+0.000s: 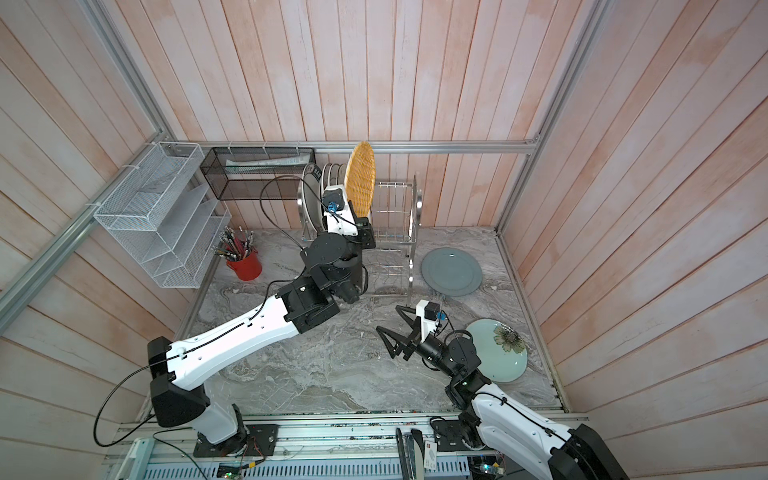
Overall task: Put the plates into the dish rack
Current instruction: 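Carry the wicker tray to the rack with the left gripper while the right releases, then lower the wicker tray into the rack slot with the left gripper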
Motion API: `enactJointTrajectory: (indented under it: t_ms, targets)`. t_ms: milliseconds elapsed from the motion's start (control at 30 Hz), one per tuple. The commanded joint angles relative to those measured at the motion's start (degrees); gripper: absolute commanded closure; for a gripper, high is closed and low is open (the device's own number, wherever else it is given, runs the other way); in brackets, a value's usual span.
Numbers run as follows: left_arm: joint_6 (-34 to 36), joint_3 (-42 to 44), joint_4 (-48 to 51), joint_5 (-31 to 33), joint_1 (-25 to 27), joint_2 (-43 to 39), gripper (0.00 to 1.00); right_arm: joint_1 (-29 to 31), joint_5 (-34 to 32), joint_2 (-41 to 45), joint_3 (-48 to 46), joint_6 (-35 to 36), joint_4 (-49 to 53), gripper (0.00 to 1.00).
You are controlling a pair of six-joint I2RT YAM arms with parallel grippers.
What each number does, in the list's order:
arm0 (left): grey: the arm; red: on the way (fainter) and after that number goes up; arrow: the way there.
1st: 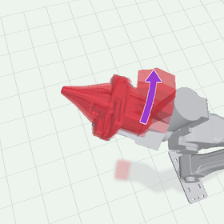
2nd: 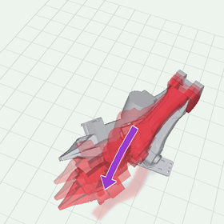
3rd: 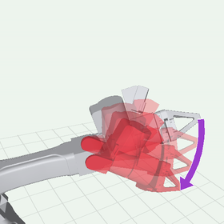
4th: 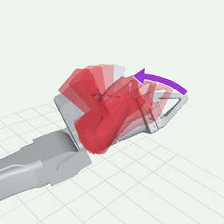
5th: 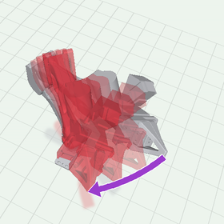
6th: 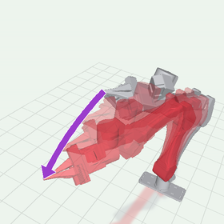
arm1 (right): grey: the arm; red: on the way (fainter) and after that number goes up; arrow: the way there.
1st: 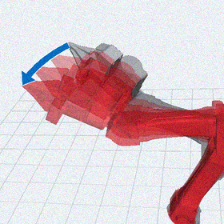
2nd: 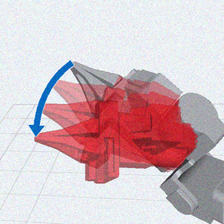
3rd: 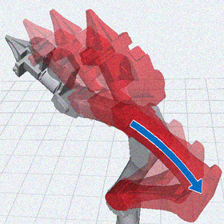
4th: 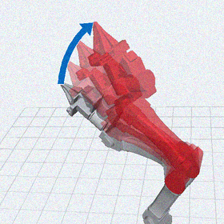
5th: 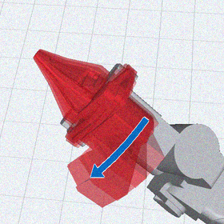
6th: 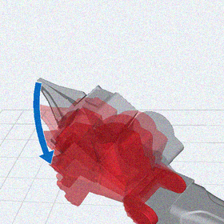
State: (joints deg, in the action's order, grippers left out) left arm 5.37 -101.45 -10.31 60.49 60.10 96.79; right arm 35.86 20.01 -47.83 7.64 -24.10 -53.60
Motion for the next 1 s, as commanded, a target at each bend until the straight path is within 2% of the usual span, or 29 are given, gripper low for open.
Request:
enactJointTrajectory:
  t_ms: [0, 233, 467, 600, 667, 967]
  targets:
    - [3.1, -5.1, 1.6, -0.6, -0.8, 3.3, 1.0, 0.3, -0.4, 0.2, -0.1, 0.7, -1.4, 0.02]
    - [-5.9, -23.0, 22.4, -2.9, -3.7, 13.8, 1.0, 0.4, -1.0, 0.9, 0.0, 0.7, -0.9, 0.02]
    - [-7.7, -36.8, 32.7, -3.9, -4.7, 23.0, 1.0, 0.4, -1.3, 0.5, 0.0, 0.4, -0.7, 0.02]
    - [-9.4, -38.0, 35.2, -4.6, -4.9, 24.7, 1.0, 0.4, -1.7, 0.4, 0.1, 0.2, -0.6, 0.02]
    - [-12.0, -38.0, 36.3, -5.1, -7.2, 25.2, 1.0, 0.4, -1.8, 0.3, 0.1, 0.1, -0.6, 0.02]
    - [-13.3, -37.2, 36.4, -2.9, -8.9, 26.3, 1.0, 0.4, -1.2, -1.3, 0.4, -0.1, -1.0, 0.02]
